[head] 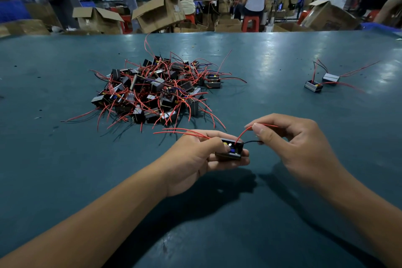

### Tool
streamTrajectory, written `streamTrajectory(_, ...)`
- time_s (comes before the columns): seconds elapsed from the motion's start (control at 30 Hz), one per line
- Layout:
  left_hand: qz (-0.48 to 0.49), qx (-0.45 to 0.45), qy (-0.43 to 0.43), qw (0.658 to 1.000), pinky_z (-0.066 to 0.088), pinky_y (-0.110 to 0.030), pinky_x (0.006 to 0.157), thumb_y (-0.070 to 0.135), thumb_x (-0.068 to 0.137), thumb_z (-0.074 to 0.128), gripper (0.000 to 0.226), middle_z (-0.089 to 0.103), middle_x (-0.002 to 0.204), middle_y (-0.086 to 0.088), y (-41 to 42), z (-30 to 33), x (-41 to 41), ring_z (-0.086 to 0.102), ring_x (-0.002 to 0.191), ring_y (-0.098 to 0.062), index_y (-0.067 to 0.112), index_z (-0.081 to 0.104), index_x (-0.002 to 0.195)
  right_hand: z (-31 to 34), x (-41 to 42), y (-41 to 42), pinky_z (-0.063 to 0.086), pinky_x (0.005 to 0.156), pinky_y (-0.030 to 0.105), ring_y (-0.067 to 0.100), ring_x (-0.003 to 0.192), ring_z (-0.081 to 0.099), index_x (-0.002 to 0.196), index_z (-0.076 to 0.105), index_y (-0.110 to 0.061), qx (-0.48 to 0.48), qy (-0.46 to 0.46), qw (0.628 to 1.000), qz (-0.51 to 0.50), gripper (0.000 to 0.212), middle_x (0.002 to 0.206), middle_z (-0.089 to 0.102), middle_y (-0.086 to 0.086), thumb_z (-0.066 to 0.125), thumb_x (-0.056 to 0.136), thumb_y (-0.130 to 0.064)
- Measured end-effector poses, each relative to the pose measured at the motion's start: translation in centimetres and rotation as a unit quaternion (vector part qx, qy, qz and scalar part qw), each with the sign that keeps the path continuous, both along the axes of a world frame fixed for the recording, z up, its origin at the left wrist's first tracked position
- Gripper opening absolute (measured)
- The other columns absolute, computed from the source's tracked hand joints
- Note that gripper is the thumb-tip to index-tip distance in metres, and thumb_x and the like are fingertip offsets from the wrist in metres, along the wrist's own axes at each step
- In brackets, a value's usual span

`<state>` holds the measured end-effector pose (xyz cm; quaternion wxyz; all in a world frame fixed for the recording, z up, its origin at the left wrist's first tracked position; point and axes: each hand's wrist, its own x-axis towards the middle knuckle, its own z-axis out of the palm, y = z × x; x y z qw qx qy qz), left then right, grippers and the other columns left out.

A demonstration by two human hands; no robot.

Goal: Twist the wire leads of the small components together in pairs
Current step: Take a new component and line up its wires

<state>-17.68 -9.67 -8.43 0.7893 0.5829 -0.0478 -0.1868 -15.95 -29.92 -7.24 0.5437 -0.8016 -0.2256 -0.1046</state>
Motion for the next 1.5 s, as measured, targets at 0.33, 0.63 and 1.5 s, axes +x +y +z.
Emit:
streamTrajectory(0.33,-0.033,0.007,-0.009,0.999,0.059,-0.031,0.071,0.007,0.083,0.059,0.021,0.072,0.110,-0.022,0.1,-0.6,0.2,0.074,0.088,-0.031,0.009,0.068,0.103,-0.8,0.5,0.2,0.035,0.048,0.011,0.009,0.046,0.040,0.087,0.076,-0.011,0.118,0.149,0.982,-0.001,0.016,0.045,0.049,0.000,0.063,0.093,-0.018)
streamTrajectory(0.63,0.060,0.077,-0.058,0.994,0.056,-0.022,0.070,-0.002,0.092,0.059,0.013,0.075,0.102,-0.014,1.2,-0.5,1.2,0.068,0.082,-0.015,0.003,0.067,0.102,-1.2,1.0,-0.2,0.032,0.042,0.015,0.011,0.041,0.034,0.088,0.074,-0.008,0.097,0.181,0.979,-0.022,0.015,0.041,0.043,-0.001,0.062,0.094,-0.016)
streamTrajectory(1.5,-0.073,0.569,-0.486,0.660,0.036,-0.028,0.085,0.035,0.091,0.068,0.016,0.064,0.106,0.011,3.1,-0.7,1.8,0.058,0.098,-0.010,0.028,0.067,0.105,-0.7,2.0,-0.1,0.048,0.066,0.016,0.007,0.079,0.065,0.108,0.059,-0.030,-0.250,0.108,0.958,-0.087,0.024,0.084,0.069,-0.013,0.064,0.089,-0.046)
